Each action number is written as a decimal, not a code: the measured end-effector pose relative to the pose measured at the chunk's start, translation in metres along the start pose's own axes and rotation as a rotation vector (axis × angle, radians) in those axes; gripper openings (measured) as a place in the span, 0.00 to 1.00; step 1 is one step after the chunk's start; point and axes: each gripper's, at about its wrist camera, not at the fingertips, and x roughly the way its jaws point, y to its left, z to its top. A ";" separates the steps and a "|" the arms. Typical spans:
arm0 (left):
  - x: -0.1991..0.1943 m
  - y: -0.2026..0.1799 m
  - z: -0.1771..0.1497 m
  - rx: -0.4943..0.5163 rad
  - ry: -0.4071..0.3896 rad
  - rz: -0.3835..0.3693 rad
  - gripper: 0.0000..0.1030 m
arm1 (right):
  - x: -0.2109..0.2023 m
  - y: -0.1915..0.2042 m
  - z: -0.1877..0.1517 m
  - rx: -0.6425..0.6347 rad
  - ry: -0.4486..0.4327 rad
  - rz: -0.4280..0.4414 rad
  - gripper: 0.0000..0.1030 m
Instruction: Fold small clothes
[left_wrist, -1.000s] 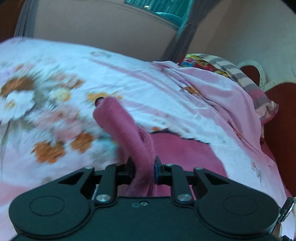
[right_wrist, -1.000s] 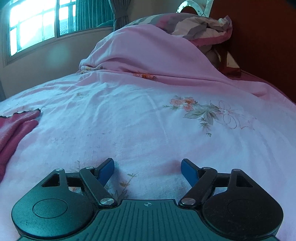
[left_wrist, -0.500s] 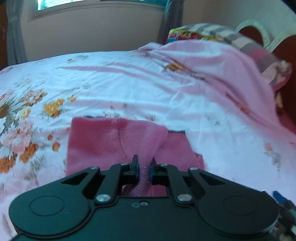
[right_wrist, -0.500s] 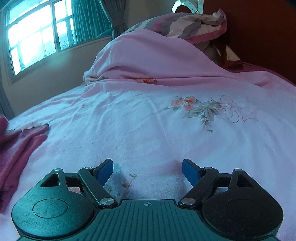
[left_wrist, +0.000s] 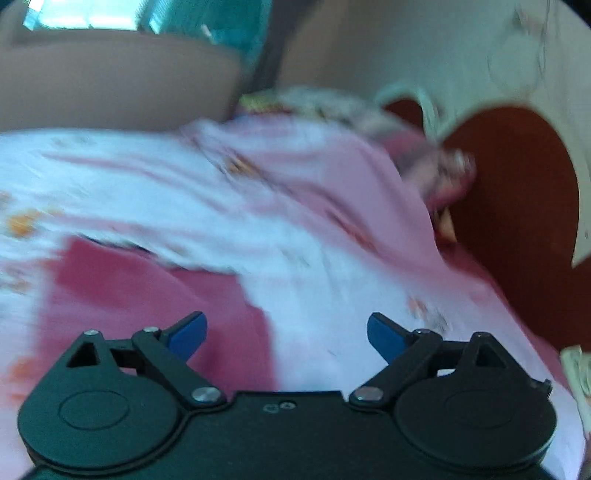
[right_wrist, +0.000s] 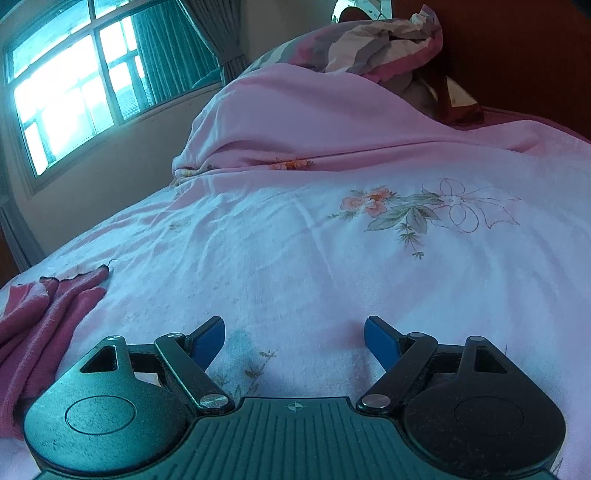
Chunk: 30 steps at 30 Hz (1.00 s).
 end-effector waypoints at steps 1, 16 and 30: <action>-0.020 0.012 -0.003 0.002 -0.033 0.069 0.95 | -0.001 0.000 0.000 0.003 -0.006 0.004 0.80; -0.051 0.078 -0.100 0.104 0.006 0.381 0.87 | -0.052 0.176 -0.028 0.240 0.285 0.624 0.80; -0.038 0.114 -0.105 -0.003 0.037 0.313 0.87 | 0.016 0.251 -0.028 0.181 0.421 0.441 0.18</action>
